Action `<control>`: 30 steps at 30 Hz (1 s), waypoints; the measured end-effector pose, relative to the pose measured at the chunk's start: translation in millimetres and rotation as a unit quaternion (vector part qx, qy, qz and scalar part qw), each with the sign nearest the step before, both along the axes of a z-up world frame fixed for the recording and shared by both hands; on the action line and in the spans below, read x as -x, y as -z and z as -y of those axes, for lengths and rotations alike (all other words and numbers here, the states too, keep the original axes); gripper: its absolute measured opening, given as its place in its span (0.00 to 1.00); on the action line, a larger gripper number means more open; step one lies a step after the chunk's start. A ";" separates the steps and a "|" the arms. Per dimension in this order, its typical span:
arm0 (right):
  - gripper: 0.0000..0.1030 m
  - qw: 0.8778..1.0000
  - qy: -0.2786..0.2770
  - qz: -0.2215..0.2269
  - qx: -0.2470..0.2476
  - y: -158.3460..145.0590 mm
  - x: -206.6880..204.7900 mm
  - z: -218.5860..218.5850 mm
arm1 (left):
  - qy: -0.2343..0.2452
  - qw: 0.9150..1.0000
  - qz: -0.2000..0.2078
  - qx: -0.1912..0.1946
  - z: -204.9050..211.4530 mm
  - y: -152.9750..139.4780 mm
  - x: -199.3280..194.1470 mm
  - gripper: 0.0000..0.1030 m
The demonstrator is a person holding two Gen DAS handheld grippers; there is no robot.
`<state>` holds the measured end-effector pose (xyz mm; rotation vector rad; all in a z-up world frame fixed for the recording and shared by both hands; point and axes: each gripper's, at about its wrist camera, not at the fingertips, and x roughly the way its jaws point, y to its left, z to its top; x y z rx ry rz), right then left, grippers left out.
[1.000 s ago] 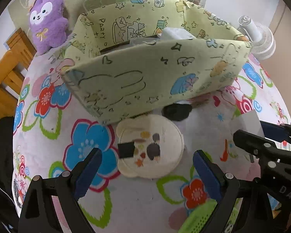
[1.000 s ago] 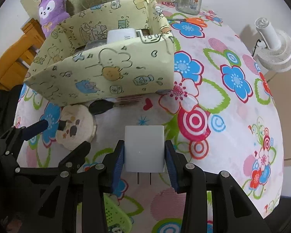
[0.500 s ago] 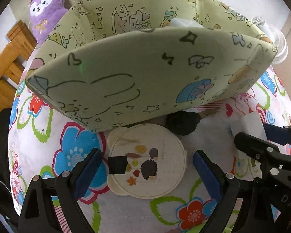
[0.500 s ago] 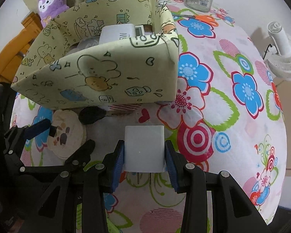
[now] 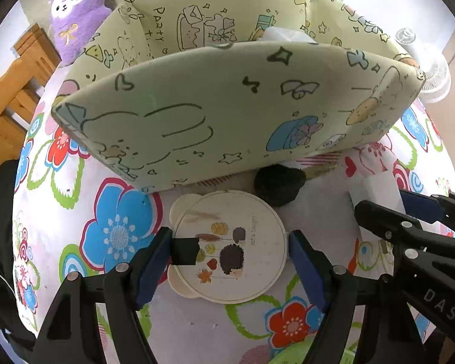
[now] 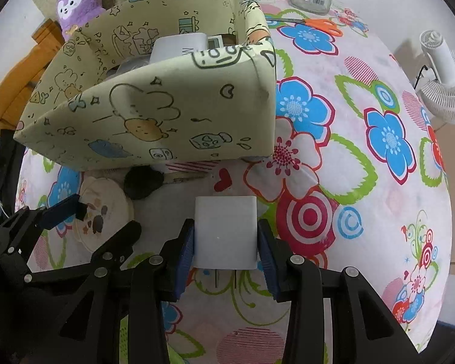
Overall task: Organize rigid objects
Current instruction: 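Close the left tool on the round hedgehog-print wooden coaster, then lift the coaster and white adapter with both tools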
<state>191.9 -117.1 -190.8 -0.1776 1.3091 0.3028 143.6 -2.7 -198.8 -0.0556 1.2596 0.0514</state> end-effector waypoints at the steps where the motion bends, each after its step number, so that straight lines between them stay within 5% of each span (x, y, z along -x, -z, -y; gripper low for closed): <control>1: 0.42 1.000 -0.001 0.001 0.000 -0.4 3.2 -0.6 | 0.000 1.000 -0.001 0.000 -2.9 0.8 2.4 0.76; 30: 0.42 0.999 0.001 0.038 -0.002 -28.2 65.0 -23.3 | 0.016 0.999 0.031 0.007 -31.4 -37.2 49.7 0.76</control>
